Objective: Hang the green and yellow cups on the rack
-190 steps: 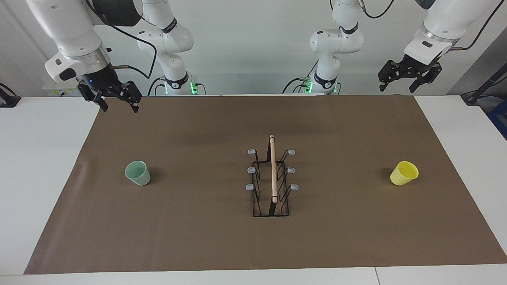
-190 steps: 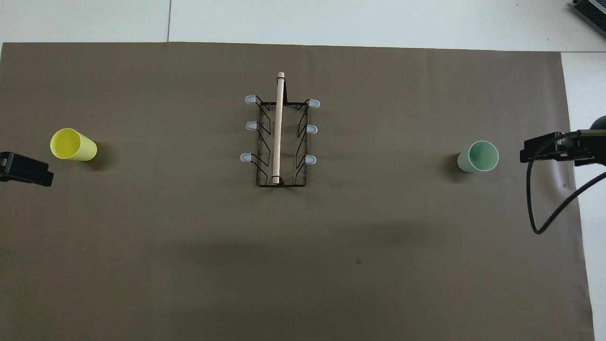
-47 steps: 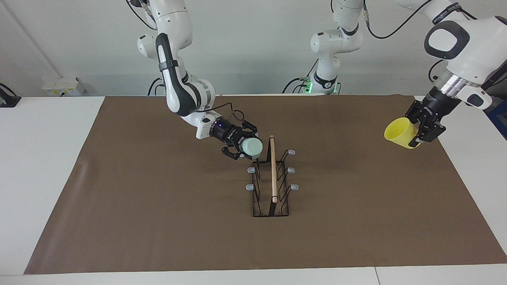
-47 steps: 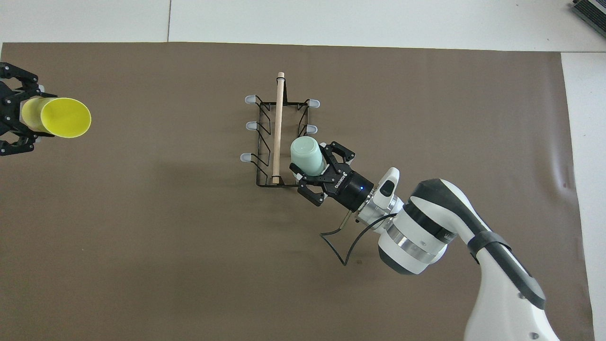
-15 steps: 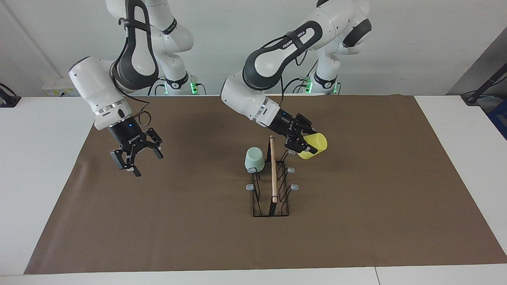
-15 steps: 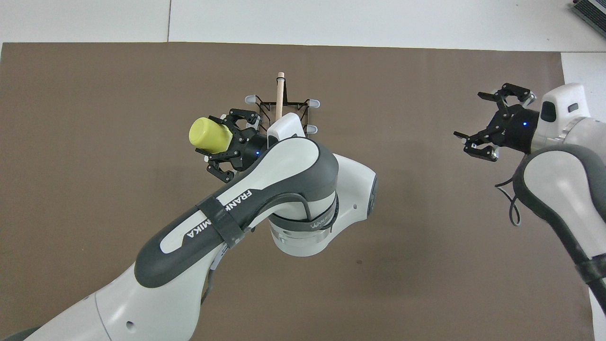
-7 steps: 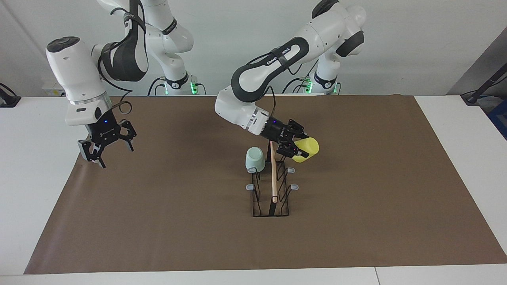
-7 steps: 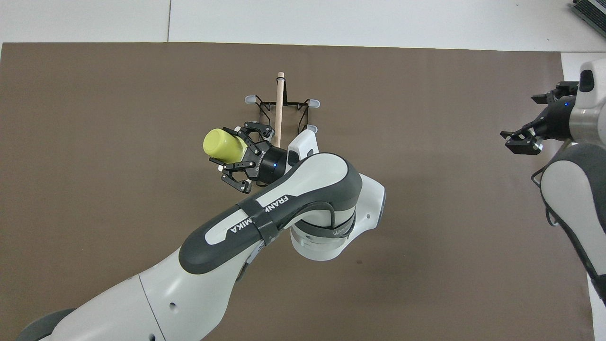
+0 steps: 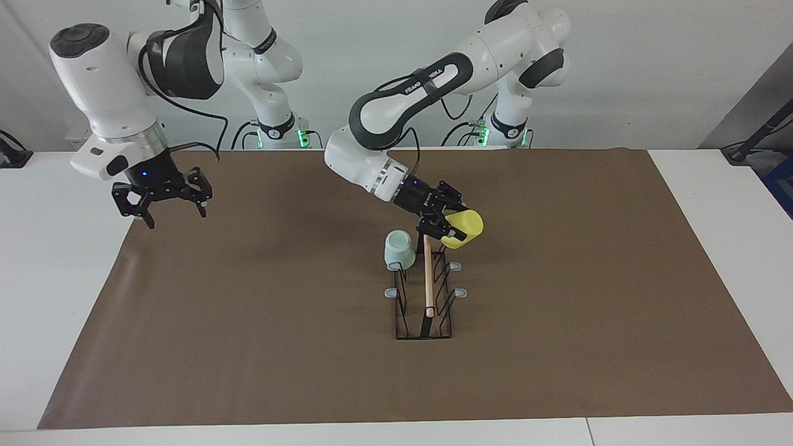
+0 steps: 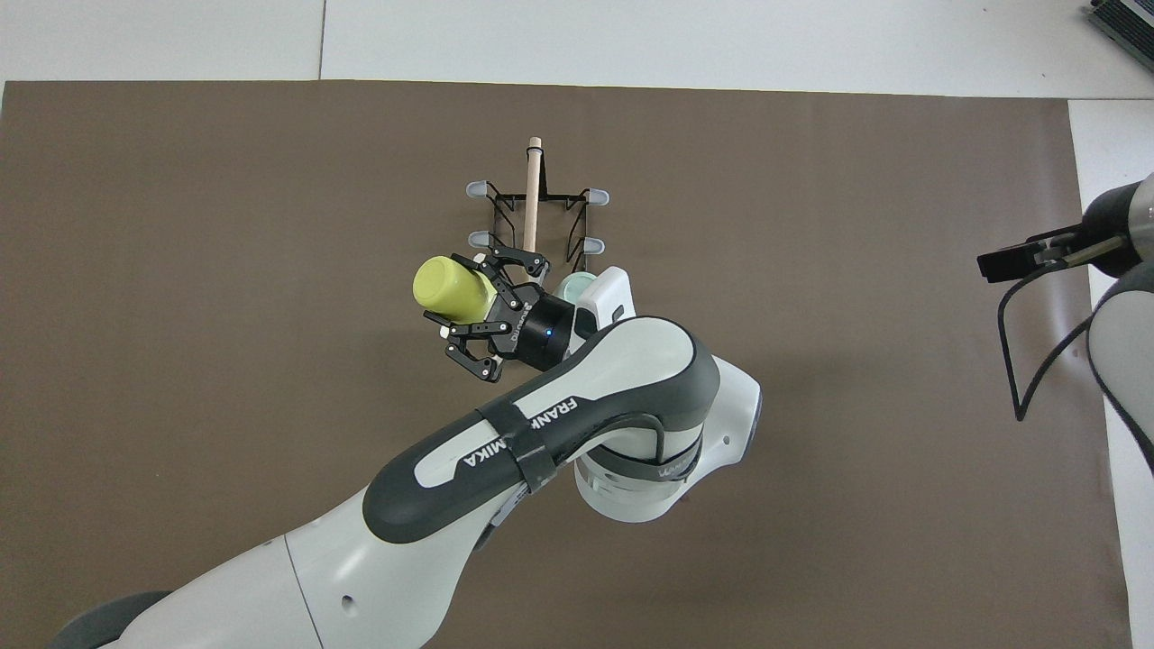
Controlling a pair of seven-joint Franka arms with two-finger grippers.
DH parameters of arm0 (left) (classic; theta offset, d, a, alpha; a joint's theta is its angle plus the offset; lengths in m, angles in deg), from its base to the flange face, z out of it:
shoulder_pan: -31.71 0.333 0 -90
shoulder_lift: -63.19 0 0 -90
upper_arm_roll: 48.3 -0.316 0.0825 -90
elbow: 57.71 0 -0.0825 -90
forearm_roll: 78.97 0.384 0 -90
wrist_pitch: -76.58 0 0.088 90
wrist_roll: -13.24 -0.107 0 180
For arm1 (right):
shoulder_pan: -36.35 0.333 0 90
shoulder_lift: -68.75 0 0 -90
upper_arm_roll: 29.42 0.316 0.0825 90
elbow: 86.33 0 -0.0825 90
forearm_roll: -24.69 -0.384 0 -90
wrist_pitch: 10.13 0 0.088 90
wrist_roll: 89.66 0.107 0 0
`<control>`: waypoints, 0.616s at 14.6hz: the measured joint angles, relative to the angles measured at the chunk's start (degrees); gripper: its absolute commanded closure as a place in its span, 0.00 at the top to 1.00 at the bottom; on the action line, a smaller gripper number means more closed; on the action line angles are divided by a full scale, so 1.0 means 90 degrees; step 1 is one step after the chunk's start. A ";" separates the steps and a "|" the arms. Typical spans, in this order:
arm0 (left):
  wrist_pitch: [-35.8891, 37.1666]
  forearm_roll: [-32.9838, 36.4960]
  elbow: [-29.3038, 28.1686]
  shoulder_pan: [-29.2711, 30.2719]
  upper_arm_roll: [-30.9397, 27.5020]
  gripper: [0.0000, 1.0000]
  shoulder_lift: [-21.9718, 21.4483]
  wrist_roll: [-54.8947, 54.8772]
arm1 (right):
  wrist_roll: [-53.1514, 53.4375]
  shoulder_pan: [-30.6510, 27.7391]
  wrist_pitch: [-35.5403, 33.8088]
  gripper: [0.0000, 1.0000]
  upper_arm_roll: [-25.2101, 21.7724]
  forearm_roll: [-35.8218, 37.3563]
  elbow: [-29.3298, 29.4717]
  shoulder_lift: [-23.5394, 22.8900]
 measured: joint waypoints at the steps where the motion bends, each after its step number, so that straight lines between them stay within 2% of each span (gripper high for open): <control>1: 0.0000 0.0000 0.0000 0.0000 0.0000 0.35 0.0028 0.0008 | 0.0297 0.0011 -0.0338 1.00 0.0015 0.0073 0.0151 0.0008; 4: -0.0006 0.0000 0.0000 0.0000 0.0000 0.46 0.0120 0.0102 | 0.1118 0.0055 -0.1546 1.00 0.0029 0.0094 0.0649 0.0074; 6: -0.0008 0.0000 0.0000 -0.0002 0.0008 0.57 0.0152 0.0153 | 0.1704 0.0075 -0.2122 1.00 0.0061 0.0094 0.0770 0.0213; 7: -0.0009 0.0000 -0.0001 -0.0003 0.0024 0.57 0.0162 0.0188 | 0.1961 0.0086 -0.2303 1.00 0.0079 0.0094 0.0717 0.0313; 8: -0.0009 -0.0003 -0.0001 -0.0007 0.0049 0.65 0.0164 0.0213 | 0.2120 0.0090 -0.2342 1.00 0.0087 0.0066 0.0617 0.0402; 9: -0.0009 -0.0004 -0.0001 -0.0020 0.0080 0.96 0.0164 0.0237 | 0.2188 0.0086 -0.2331 1.00 0.0087 -0.0014 0.0511 0.0463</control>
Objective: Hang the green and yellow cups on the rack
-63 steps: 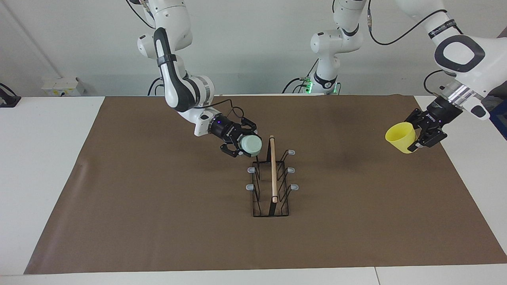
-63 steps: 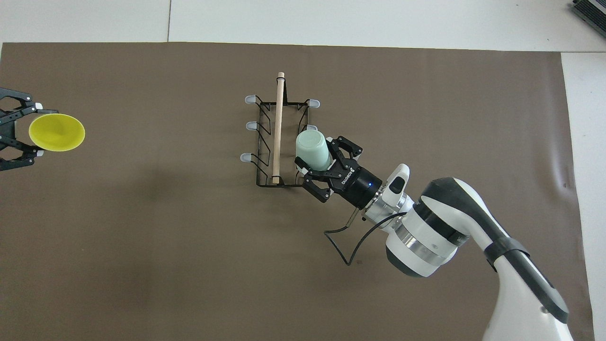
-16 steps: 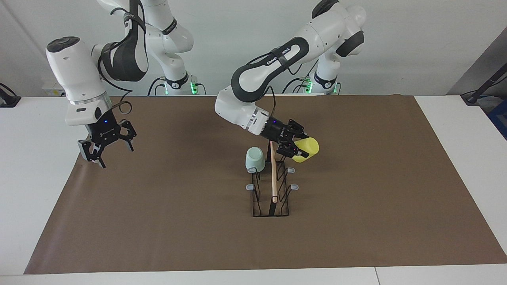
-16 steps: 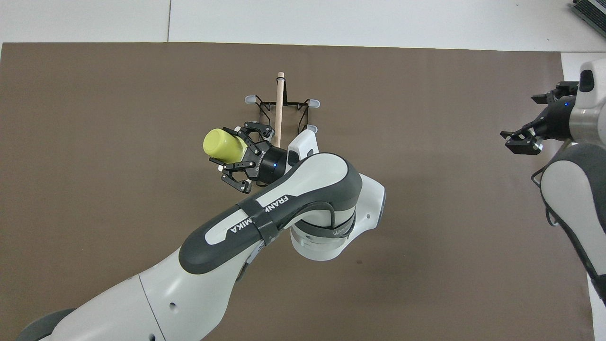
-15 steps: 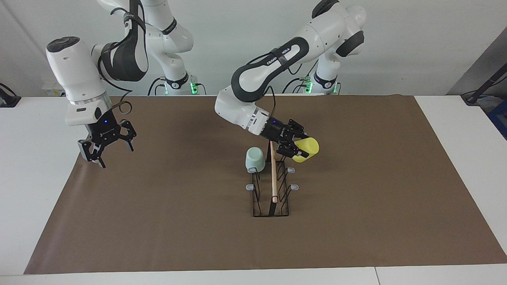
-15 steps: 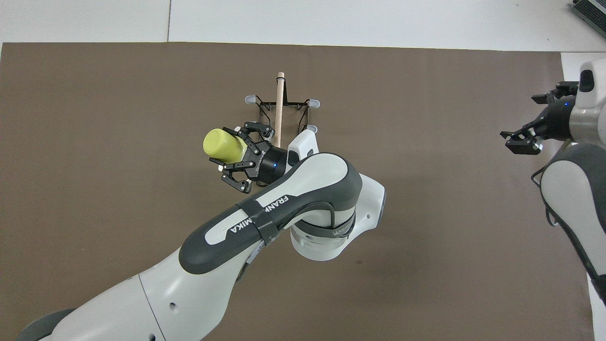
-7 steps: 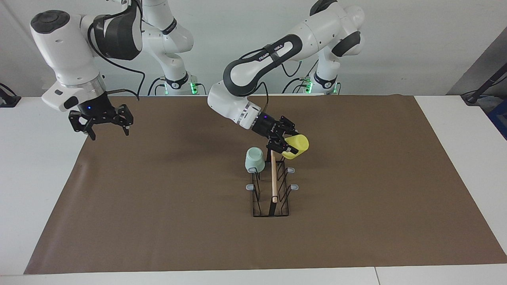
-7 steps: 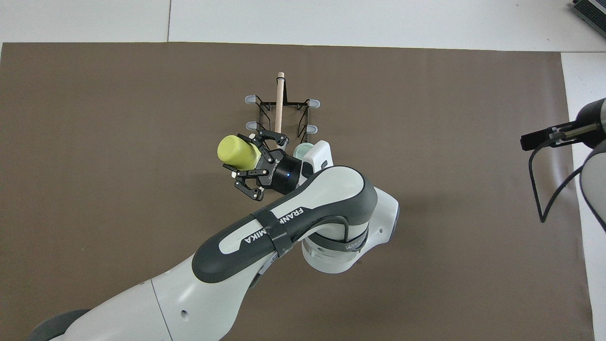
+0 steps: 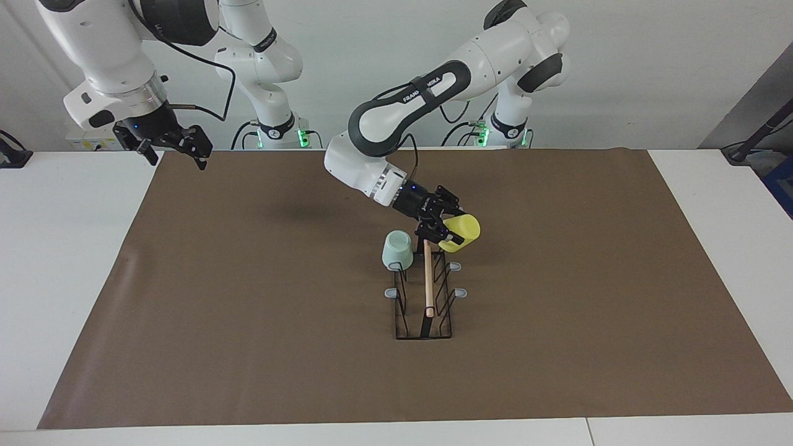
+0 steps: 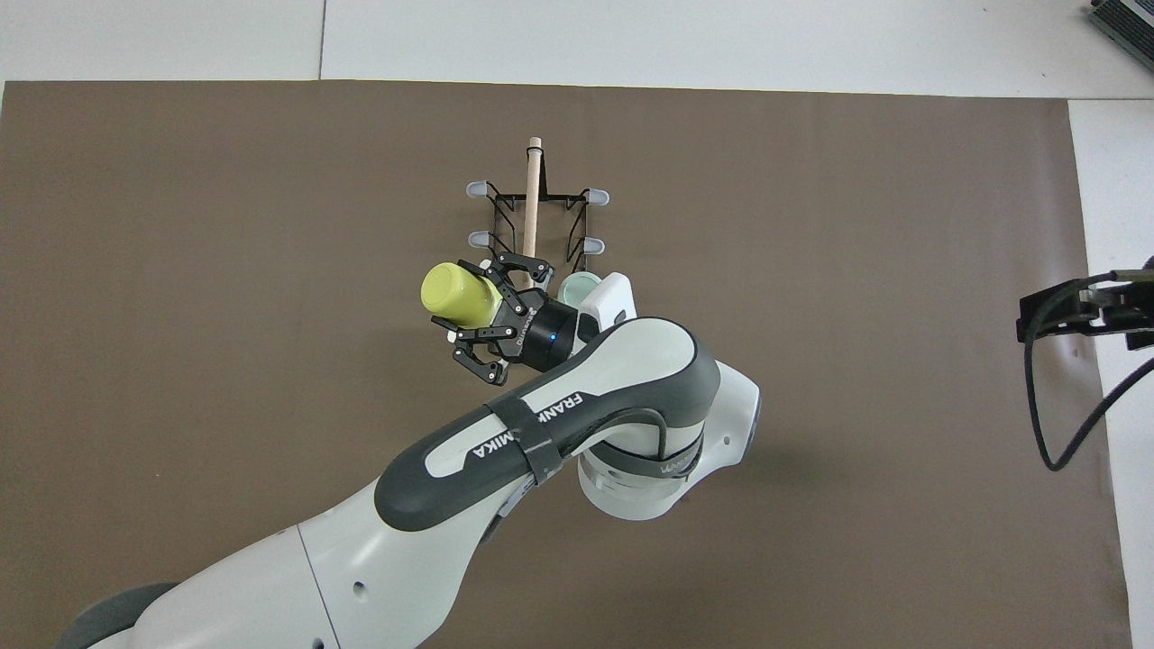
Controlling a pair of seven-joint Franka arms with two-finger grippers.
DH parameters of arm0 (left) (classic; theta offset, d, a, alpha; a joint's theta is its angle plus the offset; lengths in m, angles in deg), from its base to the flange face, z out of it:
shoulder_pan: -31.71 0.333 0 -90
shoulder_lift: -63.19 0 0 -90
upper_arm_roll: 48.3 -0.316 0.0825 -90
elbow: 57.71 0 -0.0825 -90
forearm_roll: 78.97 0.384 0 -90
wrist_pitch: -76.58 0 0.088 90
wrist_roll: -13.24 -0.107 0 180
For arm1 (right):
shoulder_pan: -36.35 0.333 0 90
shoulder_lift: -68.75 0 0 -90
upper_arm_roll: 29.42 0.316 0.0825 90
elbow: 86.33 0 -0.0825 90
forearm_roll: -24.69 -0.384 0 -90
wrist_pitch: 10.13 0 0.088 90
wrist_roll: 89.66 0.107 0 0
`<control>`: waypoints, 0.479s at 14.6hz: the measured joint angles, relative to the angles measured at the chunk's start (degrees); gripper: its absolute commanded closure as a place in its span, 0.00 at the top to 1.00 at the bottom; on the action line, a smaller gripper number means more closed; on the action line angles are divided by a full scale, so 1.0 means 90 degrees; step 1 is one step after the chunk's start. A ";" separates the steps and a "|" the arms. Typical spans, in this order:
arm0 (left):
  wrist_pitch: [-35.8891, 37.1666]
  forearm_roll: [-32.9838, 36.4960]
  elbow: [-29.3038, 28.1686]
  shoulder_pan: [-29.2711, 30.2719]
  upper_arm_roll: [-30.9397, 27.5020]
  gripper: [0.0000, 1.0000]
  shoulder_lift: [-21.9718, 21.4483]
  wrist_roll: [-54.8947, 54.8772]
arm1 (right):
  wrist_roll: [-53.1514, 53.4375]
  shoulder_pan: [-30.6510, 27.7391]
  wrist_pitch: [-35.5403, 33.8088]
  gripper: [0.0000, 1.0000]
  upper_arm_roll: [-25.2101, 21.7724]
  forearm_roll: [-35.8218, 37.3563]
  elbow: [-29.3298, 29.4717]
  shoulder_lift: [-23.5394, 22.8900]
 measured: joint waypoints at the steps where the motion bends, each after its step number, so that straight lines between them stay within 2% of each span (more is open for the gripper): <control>1: 0.0000 -0.0001 0.0000 -0.0026 0.0019 1.00 0.0000 0.0030 | 0.0023 -0.0017 0.0012 1.00 -0.0007 -0.0133 -0.0064 0.0026; 7: 0.0011 -0.0064 0.0142 -0.0242 0.0043 1.00 -0.0001 0.0117 | 0.0029 -0.0050 0.0082 1.00 -0.0057 -0.0464 -0.0129 0.0029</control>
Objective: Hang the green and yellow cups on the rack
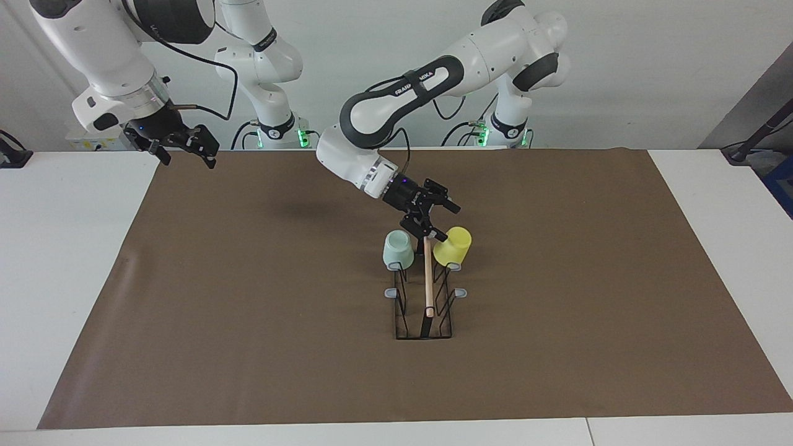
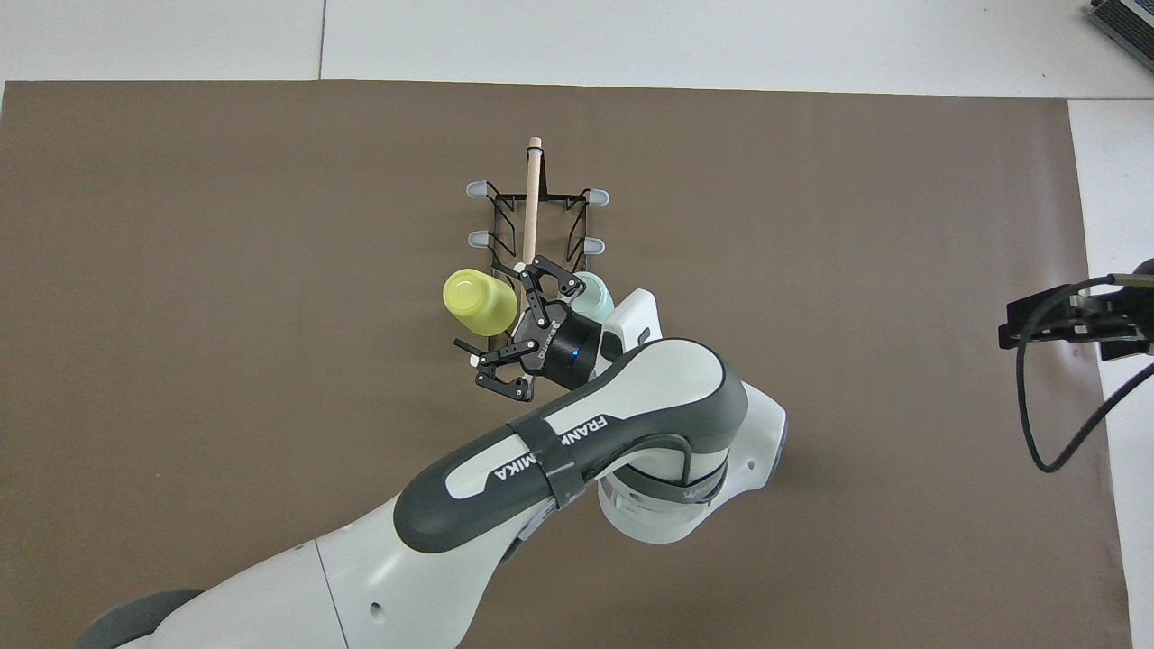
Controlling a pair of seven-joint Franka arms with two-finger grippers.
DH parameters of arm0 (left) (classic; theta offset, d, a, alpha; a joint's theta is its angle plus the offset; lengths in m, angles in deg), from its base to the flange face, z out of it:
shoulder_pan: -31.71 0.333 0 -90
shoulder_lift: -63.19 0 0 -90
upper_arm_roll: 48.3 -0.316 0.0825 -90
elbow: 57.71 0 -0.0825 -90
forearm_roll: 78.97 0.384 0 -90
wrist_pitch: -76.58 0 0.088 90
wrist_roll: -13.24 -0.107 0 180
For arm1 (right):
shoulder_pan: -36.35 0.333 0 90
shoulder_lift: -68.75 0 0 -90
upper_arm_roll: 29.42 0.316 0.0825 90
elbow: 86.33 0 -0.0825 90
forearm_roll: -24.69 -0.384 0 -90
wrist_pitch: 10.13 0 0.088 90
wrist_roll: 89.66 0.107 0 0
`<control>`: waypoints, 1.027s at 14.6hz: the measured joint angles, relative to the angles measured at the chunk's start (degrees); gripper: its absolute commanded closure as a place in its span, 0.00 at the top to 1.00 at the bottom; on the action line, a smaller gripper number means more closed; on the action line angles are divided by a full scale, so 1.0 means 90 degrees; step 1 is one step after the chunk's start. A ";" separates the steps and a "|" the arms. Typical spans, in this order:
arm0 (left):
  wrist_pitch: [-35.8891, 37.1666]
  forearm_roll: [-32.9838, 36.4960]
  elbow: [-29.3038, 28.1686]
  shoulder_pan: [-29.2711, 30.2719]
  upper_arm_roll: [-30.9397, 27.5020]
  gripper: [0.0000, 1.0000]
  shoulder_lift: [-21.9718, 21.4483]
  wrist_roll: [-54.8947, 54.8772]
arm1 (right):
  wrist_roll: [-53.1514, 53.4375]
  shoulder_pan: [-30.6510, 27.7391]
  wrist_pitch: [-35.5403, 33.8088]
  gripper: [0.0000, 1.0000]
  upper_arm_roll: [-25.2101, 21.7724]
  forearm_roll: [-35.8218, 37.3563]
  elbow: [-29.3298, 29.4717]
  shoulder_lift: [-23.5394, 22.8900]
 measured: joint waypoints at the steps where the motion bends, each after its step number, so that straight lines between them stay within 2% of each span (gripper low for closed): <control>1: 0.0002 -0.0018 0.0032 -0.0002 0.0000 1.00 0.0000 0.0000 | 0.0000 0.0003 0.0093 1.00 0.0002 0.0005 -0.0002 0.0000; 4: 0.0003 -0.0326 0.0139 -0.0002 -0.0005 1.00 -0.0053 -0.0133 | 0.0000 0.0006 0.0449 1.00 0.0004 0.0034 -0.0024 -0.0001; 7: -0.0027 -0.1156 0.0216 0.0003 -0.0234 1.00 -0.0475 -0.0620 | -0.0043 0.0020 0.0667 1.00 0.0013 0.0040 -0.0047 -0.0002; 11: -0.1065 -0.2623 0.0171 -0.0009 -0.1333 1.00 -0.1609 -0.1516 | -0.0056 0.0022 0.0714 1.00 0.0029 0.0040 -0.0053 -0.0002; 15: -0.2350 -0.3914 -0.0556 0.0005 -0.2674 1.00 -0.3033 -0.3211 | -0.0059 0.0025 0.0714 1.00 0.0032 0.0040 -0.0062 -0.0002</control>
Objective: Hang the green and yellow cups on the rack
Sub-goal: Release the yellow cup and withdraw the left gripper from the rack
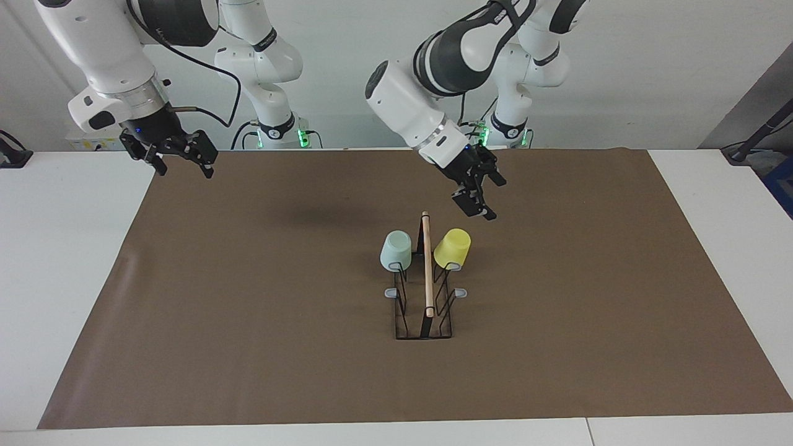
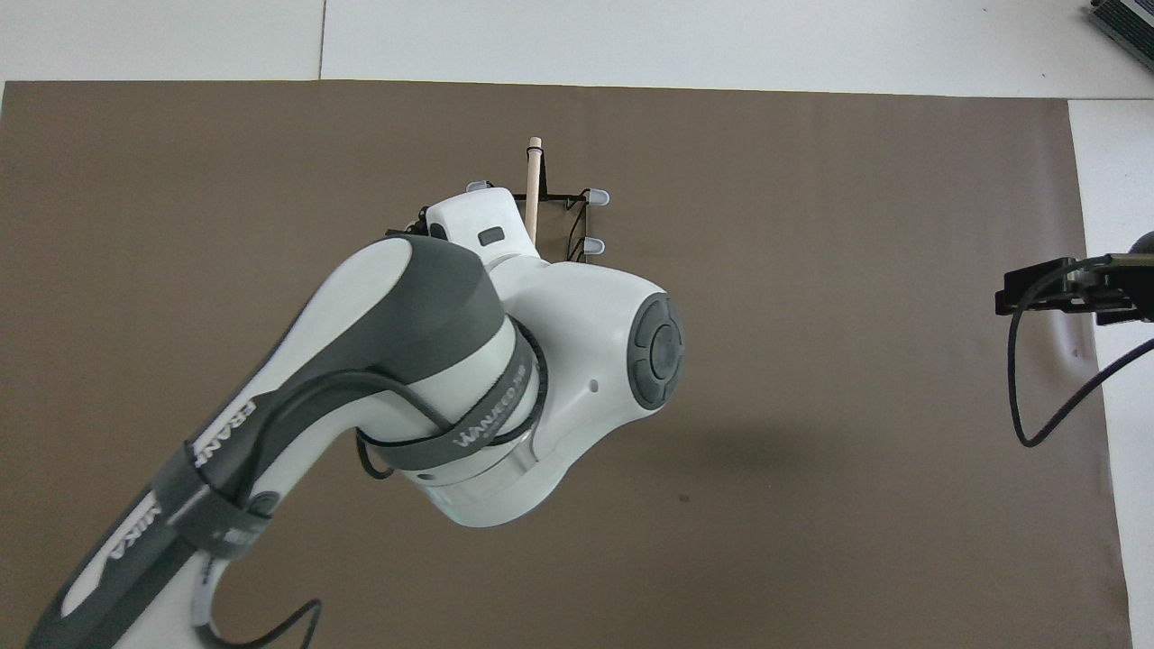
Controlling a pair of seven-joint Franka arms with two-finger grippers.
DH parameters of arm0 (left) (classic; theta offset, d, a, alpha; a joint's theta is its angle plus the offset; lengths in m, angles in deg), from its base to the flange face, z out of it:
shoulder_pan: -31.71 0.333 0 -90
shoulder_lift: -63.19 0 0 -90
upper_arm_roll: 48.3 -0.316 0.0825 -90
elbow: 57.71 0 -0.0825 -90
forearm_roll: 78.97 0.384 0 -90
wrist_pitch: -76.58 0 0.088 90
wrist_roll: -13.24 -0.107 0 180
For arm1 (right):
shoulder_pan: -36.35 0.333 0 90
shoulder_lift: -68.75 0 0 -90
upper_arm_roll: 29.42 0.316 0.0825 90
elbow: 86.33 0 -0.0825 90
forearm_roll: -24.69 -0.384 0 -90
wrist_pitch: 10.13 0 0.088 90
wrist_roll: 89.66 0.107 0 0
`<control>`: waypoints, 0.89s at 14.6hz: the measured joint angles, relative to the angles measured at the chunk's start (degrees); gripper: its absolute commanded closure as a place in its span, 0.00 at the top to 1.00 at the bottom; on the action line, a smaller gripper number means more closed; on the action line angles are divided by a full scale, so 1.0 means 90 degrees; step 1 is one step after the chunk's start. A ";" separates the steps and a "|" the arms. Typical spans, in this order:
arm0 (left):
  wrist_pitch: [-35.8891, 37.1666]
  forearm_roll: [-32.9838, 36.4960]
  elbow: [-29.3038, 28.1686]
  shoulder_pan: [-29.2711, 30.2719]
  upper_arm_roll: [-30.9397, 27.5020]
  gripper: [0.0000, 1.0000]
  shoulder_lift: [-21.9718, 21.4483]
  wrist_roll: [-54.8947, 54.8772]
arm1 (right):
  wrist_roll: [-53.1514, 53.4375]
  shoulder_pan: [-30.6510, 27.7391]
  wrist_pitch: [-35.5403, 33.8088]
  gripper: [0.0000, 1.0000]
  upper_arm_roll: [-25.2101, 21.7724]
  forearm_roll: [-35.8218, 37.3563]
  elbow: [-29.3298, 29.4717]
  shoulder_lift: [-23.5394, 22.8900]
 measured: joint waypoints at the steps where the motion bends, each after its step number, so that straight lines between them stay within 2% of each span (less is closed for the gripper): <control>1: -0.0210 -0.0260 -0.0192 0.0002 -0.0294 1.00 -0.0251 -0.0618 | -0.0005 0.0001 0.0000 1.00 0.0001 0.0005 0.0000 0.0000; 7: -0.1502 -0.1853 -0.0527 0.0063 -0.1843 1.00 -0.1049 -0.3724 | -0.0086 0.0003 0.0000 1.00 0.0018 0.0209 -0.0007 0.0000; 10: -0.1728 -0.2662 -0.0734 0.0489 -0.2063 1.00 -0.1519 -0.5265 | -0.0086 0.0003 0.0000 1.00 0.0018 0.0211 -0.0012 0.0000; 13: -0.1768 -0.3668 -0.0778 0.1053 -0.2092 1.00 -0.1751 -0.7464 | -0.0087 0.0002 -0.0001 1.00 0.0018 0.0208 -0.0014 0.0000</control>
